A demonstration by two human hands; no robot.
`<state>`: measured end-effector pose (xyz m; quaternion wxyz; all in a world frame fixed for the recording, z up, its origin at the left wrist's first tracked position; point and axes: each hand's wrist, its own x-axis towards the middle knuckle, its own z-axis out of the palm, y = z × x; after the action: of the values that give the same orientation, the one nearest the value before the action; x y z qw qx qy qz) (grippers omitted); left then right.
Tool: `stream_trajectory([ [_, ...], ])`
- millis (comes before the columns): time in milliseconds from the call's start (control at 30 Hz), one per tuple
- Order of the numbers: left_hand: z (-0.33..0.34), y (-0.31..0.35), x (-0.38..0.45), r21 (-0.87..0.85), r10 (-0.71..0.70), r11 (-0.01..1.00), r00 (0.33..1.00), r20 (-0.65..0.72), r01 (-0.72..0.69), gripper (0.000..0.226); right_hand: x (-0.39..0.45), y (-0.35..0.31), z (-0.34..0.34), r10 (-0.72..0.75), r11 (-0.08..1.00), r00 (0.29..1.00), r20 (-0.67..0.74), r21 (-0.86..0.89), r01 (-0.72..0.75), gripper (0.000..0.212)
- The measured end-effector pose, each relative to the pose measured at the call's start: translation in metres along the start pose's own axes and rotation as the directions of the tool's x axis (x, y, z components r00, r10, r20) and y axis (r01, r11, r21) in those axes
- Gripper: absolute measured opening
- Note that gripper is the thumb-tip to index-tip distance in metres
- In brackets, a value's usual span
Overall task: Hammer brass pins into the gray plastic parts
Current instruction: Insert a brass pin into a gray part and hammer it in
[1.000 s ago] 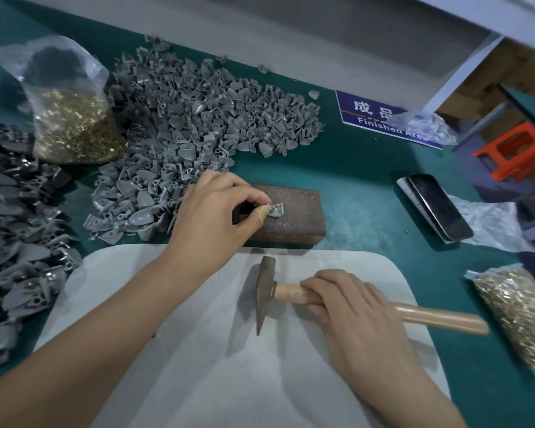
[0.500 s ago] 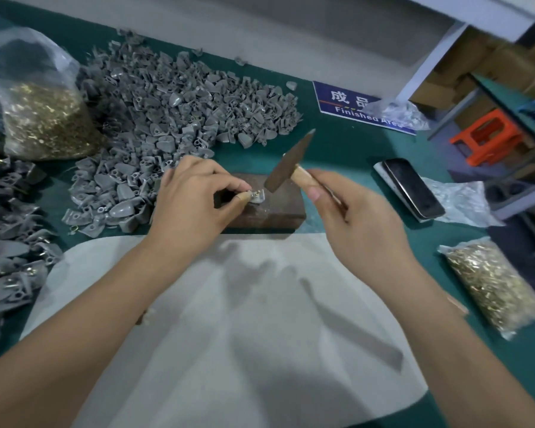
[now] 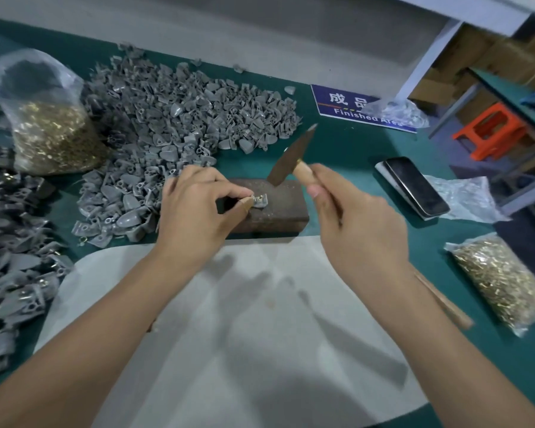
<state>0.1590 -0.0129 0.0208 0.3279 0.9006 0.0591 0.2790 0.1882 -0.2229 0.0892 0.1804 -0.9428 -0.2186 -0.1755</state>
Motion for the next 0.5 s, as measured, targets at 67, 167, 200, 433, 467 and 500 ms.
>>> stream_trajectory([
  [67,0.0,0.0,0.0,-0.004,-0.001,1.0,1.0,0.004,0.001,0.011,-0.002,-0.004,0.003,-0.006,0.999,1.0,-0.026,0.039,0.007,0.029],
  [167,-0.001,0.001,0.0,-0.011,-0.027,1.0,1.0,0.0,0.027,0.009,-0.005,-0.006,0.008,-0.032,0.999,0.985,0.168,-0.035,0.039,0.03],
  [200,-0.001,0.002,-0.001,-0.015,-0.035,0.999,0.999,0.004,0.035,0.009,-0.003,-0.004,0.008,-0.022,0.999,0.988,0.156,-0.039,0.029,0.029],
  [433,-0.002,0.004,-0.001,-0.028,-0.054,0.998,0.999,-0.002,0.054,0.008,0.0,0.001,0.003,0.019,0.999,0.983,0.183,-0.038,-0.012,0.028],
  [467,-0.002,0.004,-0.001,-0.029,-0.052,0.998,0.999,0.003,0.052,0.008,0.001,0.003,0.0,0.028,0.999,0.991,0.13,-0.024,-0.025,0.027],
  [500,-0.002,0.003,-0.001,-0.029,-0.048,0.998,0.999,0.009,0.048,0.008,0.002,0.004,-0.001,0.049,0.999,0.996,0.074,0.015,-0.05,0.029],
])
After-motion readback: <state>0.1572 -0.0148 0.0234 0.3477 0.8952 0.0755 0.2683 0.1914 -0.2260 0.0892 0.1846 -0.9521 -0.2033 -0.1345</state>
